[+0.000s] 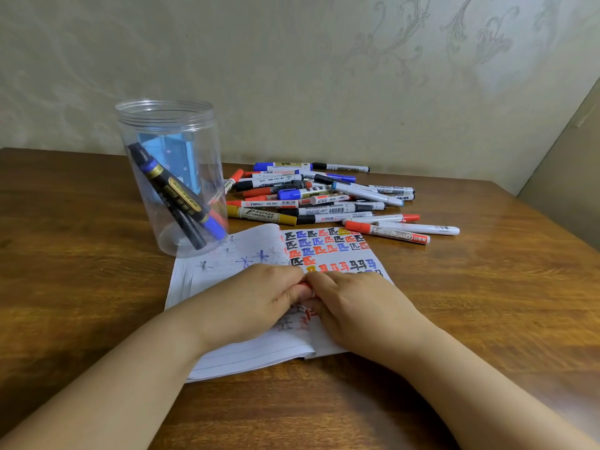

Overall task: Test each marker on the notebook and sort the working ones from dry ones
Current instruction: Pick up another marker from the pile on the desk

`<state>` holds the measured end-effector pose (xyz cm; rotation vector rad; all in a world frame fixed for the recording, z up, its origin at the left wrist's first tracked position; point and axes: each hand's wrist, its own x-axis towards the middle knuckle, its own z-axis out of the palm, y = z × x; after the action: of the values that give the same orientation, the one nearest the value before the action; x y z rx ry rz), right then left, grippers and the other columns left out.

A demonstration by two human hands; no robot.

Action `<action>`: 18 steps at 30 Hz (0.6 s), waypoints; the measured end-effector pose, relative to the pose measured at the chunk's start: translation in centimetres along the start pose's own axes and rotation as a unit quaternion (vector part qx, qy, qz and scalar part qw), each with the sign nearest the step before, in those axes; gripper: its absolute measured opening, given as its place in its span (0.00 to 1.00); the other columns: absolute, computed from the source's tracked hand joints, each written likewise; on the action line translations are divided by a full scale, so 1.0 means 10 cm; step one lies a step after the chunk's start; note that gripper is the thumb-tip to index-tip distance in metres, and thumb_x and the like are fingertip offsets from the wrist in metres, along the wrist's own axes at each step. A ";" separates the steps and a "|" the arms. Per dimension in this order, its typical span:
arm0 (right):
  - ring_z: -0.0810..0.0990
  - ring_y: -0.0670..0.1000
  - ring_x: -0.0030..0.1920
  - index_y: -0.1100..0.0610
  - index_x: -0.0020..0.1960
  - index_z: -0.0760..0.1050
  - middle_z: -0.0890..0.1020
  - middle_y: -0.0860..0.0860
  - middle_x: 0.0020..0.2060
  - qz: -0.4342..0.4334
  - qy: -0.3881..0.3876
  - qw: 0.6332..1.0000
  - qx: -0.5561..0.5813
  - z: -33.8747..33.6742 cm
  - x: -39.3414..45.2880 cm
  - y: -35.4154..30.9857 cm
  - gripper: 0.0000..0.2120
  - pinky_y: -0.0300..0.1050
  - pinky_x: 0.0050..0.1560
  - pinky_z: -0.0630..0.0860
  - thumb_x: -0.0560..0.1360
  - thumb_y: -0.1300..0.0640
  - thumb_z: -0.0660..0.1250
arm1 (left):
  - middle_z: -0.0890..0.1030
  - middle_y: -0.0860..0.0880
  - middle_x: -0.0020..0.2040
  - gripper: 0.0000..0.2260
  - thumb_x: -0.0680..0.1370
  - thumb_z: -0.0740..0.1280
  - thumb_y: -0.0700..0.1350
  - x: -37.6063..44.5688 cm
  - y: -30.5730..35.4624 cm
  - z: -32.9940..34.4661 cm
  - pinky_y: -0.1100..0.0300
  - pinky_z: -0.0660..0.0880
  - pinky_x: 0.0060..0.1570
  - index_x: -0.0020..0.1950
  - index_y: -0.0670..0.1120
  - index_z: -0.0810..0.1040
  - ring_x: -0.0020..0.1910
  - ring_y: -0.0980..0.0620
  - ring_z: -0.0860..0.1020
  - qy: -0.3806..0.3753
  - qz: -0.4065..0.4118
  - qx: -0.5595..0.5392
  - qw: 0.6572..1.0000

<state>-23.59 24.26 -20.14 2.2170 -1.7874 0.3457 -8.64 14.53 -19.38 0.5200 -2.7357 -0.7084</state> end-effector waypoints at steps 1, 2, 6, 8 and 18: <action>0.76 0.54 0.26 0.56 0.42 0.73 0.79 0.50 0.32 -0.001 -0.003 1.000 0.002 -0.01 0.00 0.00 0.07 0.41 0.21 0.66 0.71 0.54 0.58 | 0.76 0.56 0.43 0.10 0.79 0.56 0.50 0.00 0.00 0.00 0.70 0.68 0.42 0.47 0.47 0.72 0.43 0.59 0.73 0.000 -0.002 0.002 1.000; 0.76 0.54 0.26 0.56 0.42 0.73 0.79 0.50 0.32 -0.001 -0.006 1.000 0.003 -0.02 0.00 0.00 0.07 0.41 0.21 0.66 0.71 0.54 0.58 | 0.76 0.56 0.43 0.10 0.79 0.56 0.50 0.00 0.00 0.00 0.69 0.67 0.42 0.47 0.46 0.73 0.43 0.59 0.73 -0.001 -0.003 0.004 1.000; 0.78 0.58 0.31 0.58 0.47 0.74 0.81 0.53 0.37 -0.005 -0.030 0.999 0.012 -0.04 0.01 -0.01 0.11 0.46 0.26 0.71 0.74 0.53 0.57 | 0.76 0.55 0.43 0.11 0.79 0.56 0.51 -0.01 0.00 0.00 0.67 0.68 0.42 0.47 0.46 0.73 0.44 0.58 0.74 -0.004 -0.009 -0.002 1.000; 0.79 0.59 0.36 0.58 0.51 0.74 0.81 0.54 0.41 -0.011 -0.029 0.999 0.023 -0.03 0.00 0.00 0.15 0.49 0.31 0.73 0.76 0.51 0.53 | 0.78 0.52 0.45 0.12 0.79 0.56 0.50 -0.01 0.01 0.00 0.64 0.69 0.43 0.49 0.45 0.74 0.44 0.56 0.75 -0.003 -0.012 -0.005 1.000; 0.76 0.51 0.42 0.52 0.56 0.77 0.78 0.49 0.45 0.101 -0.009 0.993 0.069 -0.20 0.02 0.00 0.13 0.46 0.40 0.73 0.77 0.46 0.62 | 0.73 0.56 0.45 0.09 0.79 0.58 0.50 0.02 0.07 0.02 0.67 0.67 0.44 0.53 0.47 0.73 0.44 0.59 0.70 0.067 0.000 0.017 0.998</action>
<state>-23.59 24.82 -18.21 2.1375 -2.0601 0.5064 -9.09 15.08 -19.19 0.5548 -2.6266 -0.6047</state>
